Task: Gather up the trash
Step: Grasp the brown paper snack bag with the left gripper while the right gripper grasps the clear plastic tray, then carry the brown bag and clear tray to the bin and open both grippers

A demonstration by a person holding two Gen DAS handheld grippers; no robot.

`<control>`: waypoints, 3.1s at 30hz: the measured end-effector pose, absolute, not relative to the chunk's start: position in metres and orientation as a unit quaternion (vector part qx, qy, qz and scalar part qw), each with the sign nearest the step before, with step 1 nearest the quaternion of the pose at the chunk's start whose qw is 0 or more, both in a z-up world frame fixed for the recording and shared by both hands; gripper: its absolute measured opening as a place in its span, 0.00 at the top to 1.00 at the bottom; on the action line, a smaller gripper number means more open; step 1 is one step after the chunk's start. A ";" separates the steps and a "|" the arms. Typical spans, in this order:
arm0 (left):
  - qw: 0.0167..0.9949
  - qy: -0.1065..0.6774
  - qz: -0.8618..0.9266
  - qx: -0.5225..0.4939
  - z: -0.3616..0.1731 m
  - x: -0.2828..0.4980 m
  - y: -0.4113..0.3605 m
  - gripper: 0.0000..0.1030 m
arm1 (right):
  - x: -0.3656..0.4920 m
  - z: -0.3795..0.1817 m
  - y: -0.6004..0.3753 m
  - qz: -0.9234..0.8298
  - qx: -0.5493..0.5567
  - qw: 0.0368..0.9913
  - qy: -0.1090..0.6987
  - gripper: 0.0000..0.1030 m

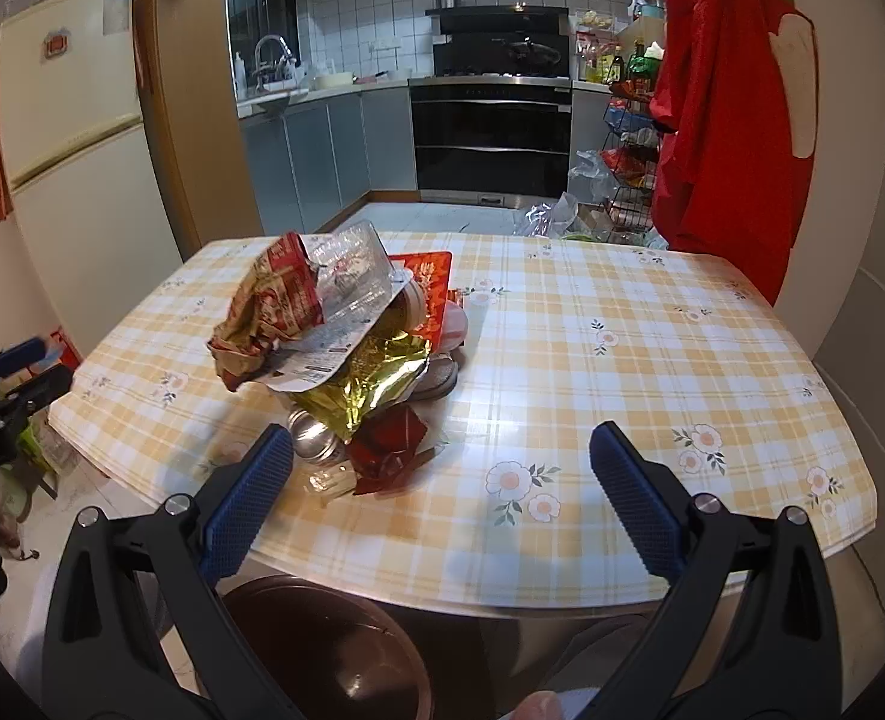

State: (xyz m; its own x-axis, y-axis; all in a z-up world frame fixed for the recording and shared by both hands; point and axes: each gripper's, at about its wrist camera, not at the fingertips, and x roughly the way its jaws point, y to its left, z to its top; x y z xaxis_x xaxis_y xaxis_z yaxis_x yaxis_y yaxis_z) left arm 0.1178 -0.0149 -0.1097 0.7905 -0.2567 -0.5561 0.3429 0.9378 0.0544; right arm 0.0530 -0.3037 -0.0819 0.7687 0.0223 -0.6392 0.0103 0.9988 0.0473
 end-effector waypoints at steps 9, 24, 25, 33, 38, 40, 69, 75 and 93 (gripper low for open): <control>0.917 0.313 -0.228 0.096 -0.127 0.202 -0.070 0.27 | 0.080 -0.100 -0.315 -0.015 0.048 0.925 0.376 0.05; 0.909 0.335 -0.236 0.081 -0.146 0.235 -0.069 0.64 | 0.110 -0.115 -0.327 0.036 0.066 0.914 0.398 0.06; 0.912 0.329 -0.235 0.074 -0.142 0.232 -0.066 0.64 | 0.113 -0.113 -0.325 0.044 0.063 0.915 0.396 0.06; 0.928 0.308 -0.208 -0.003 -0.120 0.216 -0.021 0.64 | 0.165 -0.094 -0.288 0.118 0.050 0.927 0.352 0.31; 0.932 0.305 -0.197 -0.017 -0.119 0.191 -0.001 0.64 | 0.208 -0.101 -0.276 0.114 0.065 0.929 0.347 0.44; 0.930 0.312 -0.192 -0.031 -0.123 0.183 0.009 0.64 | 0.223 -0.110 -0.274 0.103 0.074 0.924 0.360 0.52; 0.926 0.304 -0.222 -0.030 -0.120 0.118 0.016 0.64 | 0.138 -0.044 -0.295 0.075 0.122 0.958 0.247 0.88; 0.898 0.344 -0.274 -0.016 -0.125 0.094 -0.003 0.64 | 0.081 -0.031 -0.302 0.074 0.116 0.963 0.230 0.88; 0.816 0.437 -0.377 0.032 -0.165 0.040 -0.063 0.25 | -0.032 -0.014 -0.330 0.065 0.103 0.969 0.214 0.88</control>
